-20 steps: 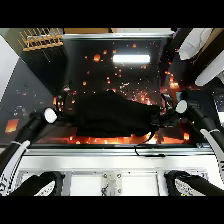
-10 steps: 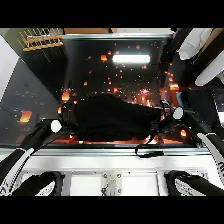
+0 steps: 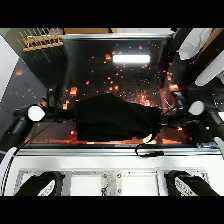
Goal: Fold the clothes and pants, and hang the long-sleeved shirts on hangers.
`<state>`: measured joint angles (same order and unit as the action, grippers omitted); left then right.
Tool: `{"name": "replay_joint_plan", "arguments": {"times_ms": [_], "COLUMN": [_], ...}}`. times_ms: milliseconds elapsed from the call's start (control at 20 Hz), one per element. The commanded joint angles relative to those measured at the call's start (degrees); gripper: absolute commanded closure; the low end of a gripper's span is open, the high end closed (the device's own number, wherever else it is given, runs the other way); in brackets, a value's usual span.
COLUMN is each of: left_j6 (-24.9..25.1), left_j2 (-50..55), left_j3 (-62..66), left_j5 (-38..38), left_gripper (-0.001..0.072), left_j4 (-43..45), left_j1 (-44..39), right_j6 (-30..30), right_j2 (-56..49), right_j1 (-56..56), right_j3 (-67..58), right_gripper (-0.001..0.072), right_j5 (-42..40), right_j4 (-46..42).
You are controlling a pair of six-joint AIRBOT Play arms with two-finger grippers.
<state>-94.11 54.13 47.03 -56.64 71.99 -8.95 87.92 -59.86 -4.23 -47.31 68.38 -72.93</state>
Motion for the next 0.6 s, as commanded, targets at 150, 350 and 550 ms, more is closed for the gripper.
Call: {"name": "replay_joint_plan", "arguments": {"times_ms": [150,350,550], "left_j6": [-2.5,-3.9,-6.5], "left_j2": [-7.9,-6.5,-3.4], "left_j3": [2.3,2.0,2.0], "left_j5": [-1.6,0.8,2.8], "left_gripper": [0.0136,0.0136,0.0136], "left_j4": [0.0,0.0,-0.1], "left_j1": [-5.0,-10.3,-14.3], "right_j6": [-14.2,-25.9,-34.8], "right_j2": [-1.7,-11.6,-20.6], "right_j1": [-18.3,-22.8,-22.5], "right_j3": [-0.9,-0.9,-0.9], "right_gripper": [0.0,0.0,-0.0001], "right_j5": [3.7,3.7,3.7], "right_j4": [12.6,22.4,30.0]}}
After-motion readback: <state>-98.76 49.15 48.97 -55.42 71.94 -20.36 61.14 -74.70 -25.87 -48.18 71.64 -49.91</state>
